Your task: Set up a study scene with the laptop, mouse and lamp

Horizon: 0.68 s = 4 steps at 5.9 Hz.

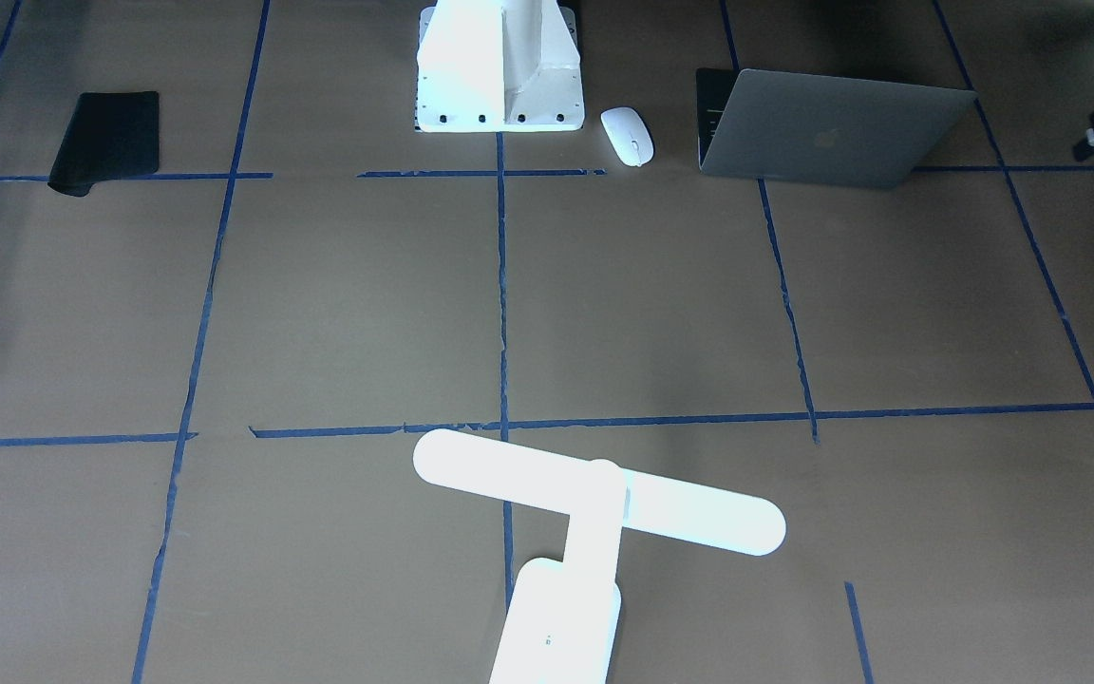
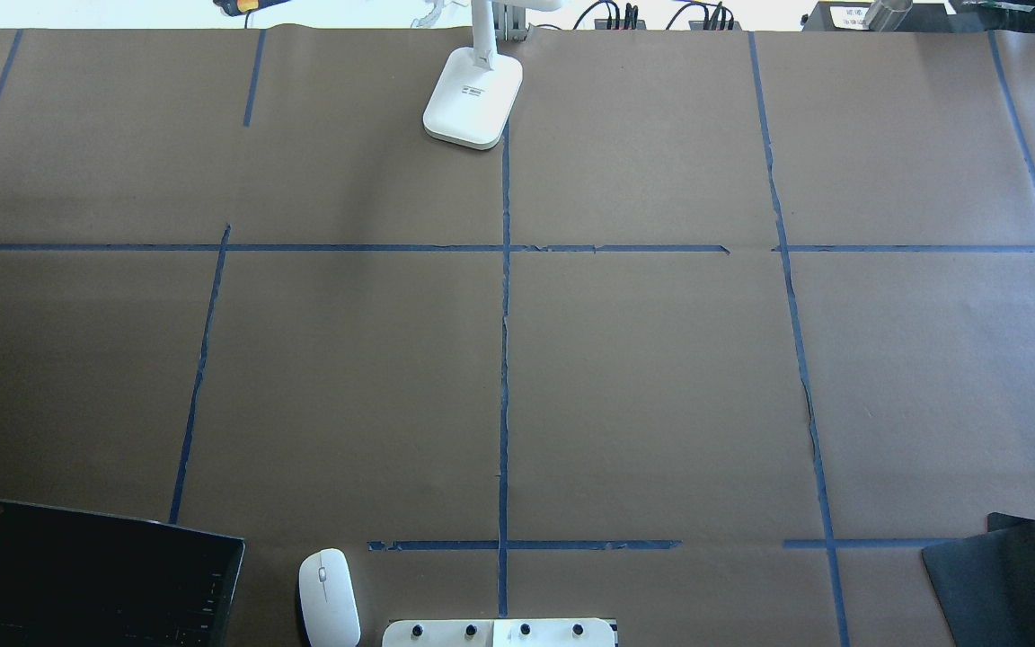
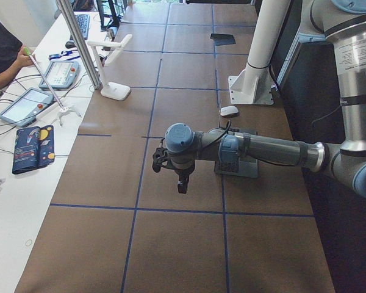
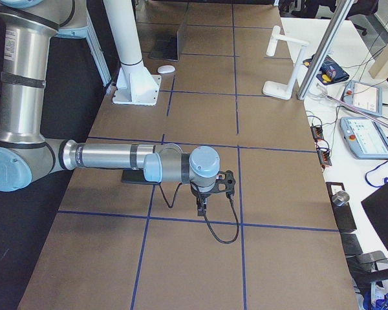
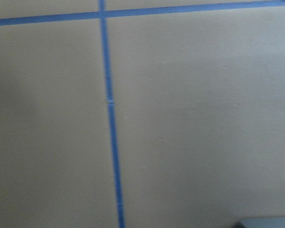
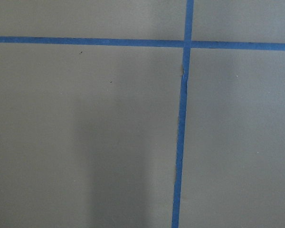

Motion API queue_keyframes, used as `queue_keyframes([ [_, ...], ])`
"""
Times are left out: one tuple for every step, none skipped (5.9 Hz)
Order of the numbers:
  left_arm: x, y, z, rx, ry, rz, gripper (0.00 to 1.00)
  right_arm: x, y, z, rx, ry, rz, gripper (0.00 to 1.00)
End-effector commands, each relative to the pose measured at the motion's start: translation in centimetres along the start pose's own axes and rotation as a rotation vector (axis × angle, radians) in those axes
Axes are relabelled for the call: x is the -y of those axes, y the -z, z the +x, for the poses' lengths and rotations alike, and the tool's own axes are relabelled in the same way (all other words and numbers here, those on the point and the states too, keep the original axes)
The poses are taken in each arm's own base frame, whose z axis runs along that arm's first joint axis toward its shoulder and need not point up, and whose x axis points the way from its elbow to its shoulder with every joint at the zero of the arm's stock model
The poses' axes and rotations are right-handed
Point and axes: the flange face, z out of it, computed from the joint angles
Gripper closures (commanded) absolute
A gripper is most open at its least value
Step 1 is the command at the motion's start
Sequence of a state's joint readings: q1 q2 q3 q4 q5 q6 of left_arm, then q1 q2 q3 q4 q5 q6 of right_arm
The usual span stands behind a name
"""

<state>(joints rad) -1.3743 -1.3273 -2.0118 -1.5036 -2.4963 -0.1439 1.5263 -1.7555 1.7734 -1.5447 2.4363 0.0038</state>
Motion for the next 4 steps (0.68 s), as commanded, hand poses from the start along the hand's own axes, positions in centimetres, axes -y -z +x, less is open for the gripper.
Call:
queue_keyframes([
  [-1.4, 0.1, 7.8, -0.017, 0.224, -0.031, 0.0, -0.1, -0.1, -0.1, 0.001, 0.004, -0.004, 0.0],
  [-3.0, 0.9, 9.0, -0.021, 0.377, -0.029, 0.0, -0.4, -0.4, 0.0, 0.005, 0.004, -0.009, 0.0],
  [-4.5, 1.4, 13.7, -0.033, 0.447, -0.053, 0.0, -0.5, -0.4, 0.0, 0.012, 0.003, -0.01, 0.0],
  [-5.5, 0.2, 17.2, 0.008, 0.604, -0.076, 0.0, -0.4, -0.6, -0.1, 0.012, 0.006, -0.015, 0.0],
])
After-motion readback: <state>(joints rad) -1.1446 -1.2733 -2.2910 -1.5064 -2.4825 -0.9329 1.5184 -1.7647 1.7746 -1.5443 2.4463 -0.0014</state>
